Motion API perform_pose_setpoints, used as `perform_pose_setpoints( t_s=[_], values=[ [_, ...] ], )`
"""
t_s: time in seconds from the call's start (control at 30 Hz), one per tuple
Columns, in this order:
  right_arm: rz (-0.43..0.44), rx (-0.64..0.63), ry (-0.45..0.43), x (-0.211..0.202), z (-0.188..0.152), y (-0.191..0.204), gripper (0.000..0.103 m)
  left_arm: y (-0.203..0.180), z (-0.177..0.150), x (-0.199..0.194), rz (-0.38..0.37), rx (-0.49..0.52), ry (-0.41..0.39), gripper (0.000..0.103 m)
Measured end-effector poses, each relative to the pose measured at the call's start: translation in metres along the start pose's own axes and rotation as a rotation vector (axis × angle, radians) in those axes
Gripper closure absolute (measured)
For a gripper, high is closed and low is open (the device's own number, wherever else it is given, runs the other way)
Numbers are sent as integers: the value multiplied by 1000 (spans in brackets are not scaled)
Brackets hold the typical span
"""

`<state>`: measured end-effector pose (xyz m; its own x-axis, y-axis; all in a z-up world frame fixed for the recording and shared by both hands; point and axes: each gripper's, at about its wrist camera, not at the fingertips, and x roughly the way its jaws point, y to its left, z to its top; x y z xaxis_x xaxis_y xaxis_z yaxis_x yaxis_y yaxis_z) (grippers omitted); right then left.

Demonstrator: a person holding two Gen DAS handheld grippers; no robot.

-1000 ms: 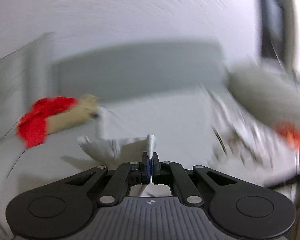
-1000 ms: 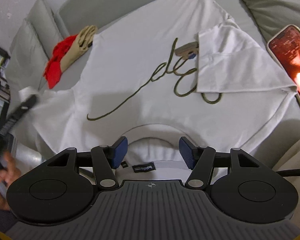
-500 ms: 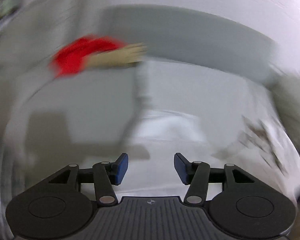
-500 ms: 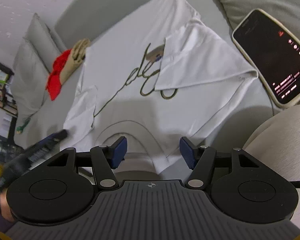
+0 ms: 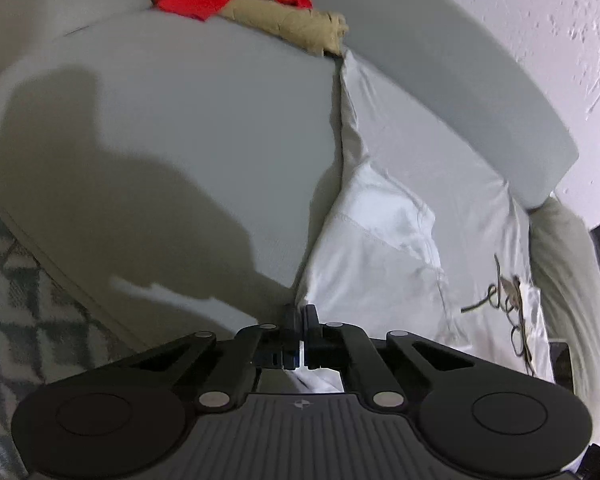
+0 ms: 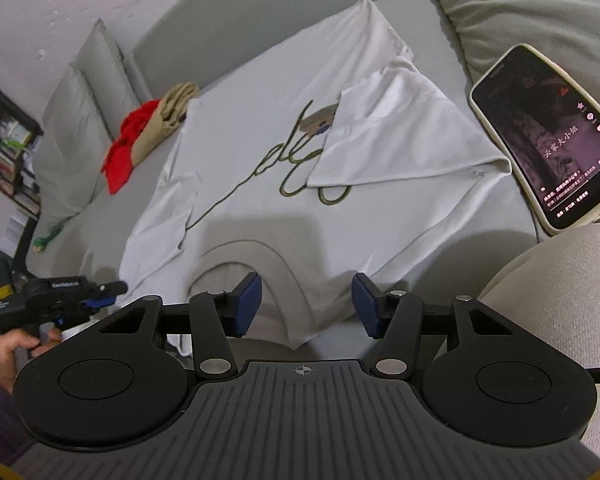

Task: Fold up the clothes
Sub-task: 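Fold the held side over toward the shirt center, then open the left gripper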

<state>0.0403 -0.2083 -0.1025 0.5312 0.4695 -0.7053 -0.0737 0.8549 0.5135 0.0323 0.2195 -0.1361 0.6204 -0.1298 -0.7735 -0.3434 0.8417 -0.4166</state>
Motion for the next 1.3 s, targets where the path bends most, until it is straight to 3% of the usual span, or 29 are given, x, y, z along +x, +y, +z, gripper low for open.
perform_pose_setpoints(
  t_s=[0.07,0.2,0.3,0.4,0.6,0.67,0.73,1.03,1.1,1.17,1.3],
  values=[
    [-7,-7,1,2,0,1,47,-2,-2,-3,57,10,-23,102],
    [-11,-12,3,1,0,2,45,-27,-3,-7,324,140,-42,103],
    [-5,-9,-2,-2,0,2,42,-47,-3,-23,216,188,-131,102],
    [-8,-27,-34,-2,0,4,42,-81,6,-19,130,311,-218,101],
    [-22,-90,-57,5,-2,5,48,-118,37,68,181,443,-107,98],
    [-25,-104,-60,5,-3,6,49,-117,42,85,226,431,-41,96],
    [-29,-111,-60,5,-4,6,50,-116,41,80,250,411,-47,88],
    [-27,-121,-64,3,-7,7,48,-99,-9,12,357,436,-26,83],
    [-25,-127,-67,1,-8,8,47,-97,-17,-4,337,393,-35,80],
    [-24,-135,-74,-1,-9,9,47,-104,-24,-12,271,393,-52,78],
    [-54,-185,-111,-2,-11,19,47,-139,-48,-10,153,480,-78,72]
  ],
)
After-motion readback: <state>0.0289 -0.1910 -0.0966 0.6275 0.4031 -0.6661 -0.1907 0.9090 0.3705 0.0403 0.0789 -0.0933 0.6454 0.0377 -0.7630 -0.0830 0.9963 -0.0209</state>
